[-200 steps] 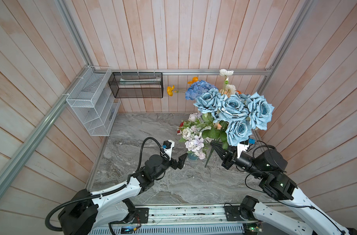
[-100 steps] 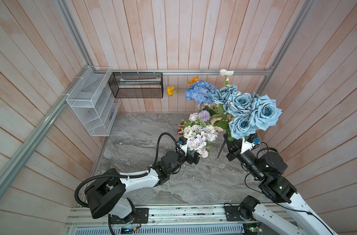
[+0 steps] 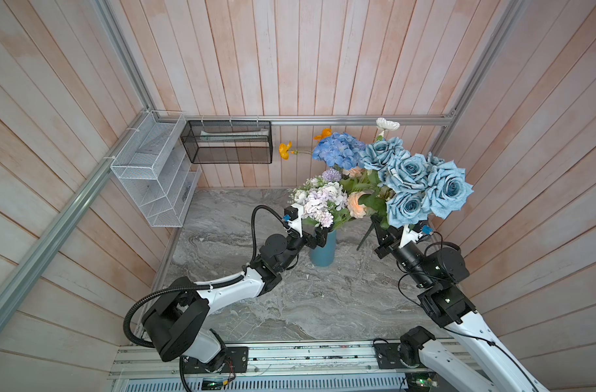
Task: Arrange the flowers into the vase
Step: 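Move the blue roses over the vase with the right gripper while the left steadies flowers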
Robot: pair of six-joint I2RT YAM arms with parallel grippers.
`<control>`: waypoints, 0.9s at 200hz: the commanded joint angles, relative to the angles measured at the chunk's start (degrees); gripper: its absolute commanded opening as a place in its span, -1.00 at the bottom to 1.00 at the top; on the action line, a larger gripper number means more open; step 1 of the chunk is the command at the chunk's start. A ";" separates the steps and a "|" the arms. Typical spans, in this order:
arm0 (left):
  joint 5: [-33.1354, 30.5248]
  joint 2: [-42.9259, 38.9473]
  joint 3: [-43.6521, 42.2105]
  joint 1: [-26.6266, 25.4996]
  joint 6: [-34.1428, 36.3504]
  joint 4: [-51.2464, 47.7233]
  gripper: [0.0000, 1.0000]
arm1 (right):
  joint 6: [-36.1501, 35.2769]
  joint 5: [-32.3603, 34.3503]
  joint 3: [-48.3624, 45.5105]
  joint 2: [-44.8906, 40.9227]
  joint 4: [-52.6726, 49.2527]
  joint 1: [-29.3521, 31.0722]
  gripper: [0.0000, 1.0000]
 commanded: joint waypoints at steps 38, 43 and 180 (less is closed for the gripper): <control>2.94 -0.31 -0.27 0.47 -3.52 3.21 1.00 | 7.19 -12.41 0.95 4.13 15.41 0.23 -1.00; 3.04 -0.33 -0.42 0.45 -3.71 3.36 1.00 | 7.50 -12.96 0.86 4.34 16.23 0.43 -1.00; 2.14 -3.14 -2.36 1.73 -4.29 2.34 1.00 | -10.11 -10.20 1.24 11.90 24.36 14.52 -1.00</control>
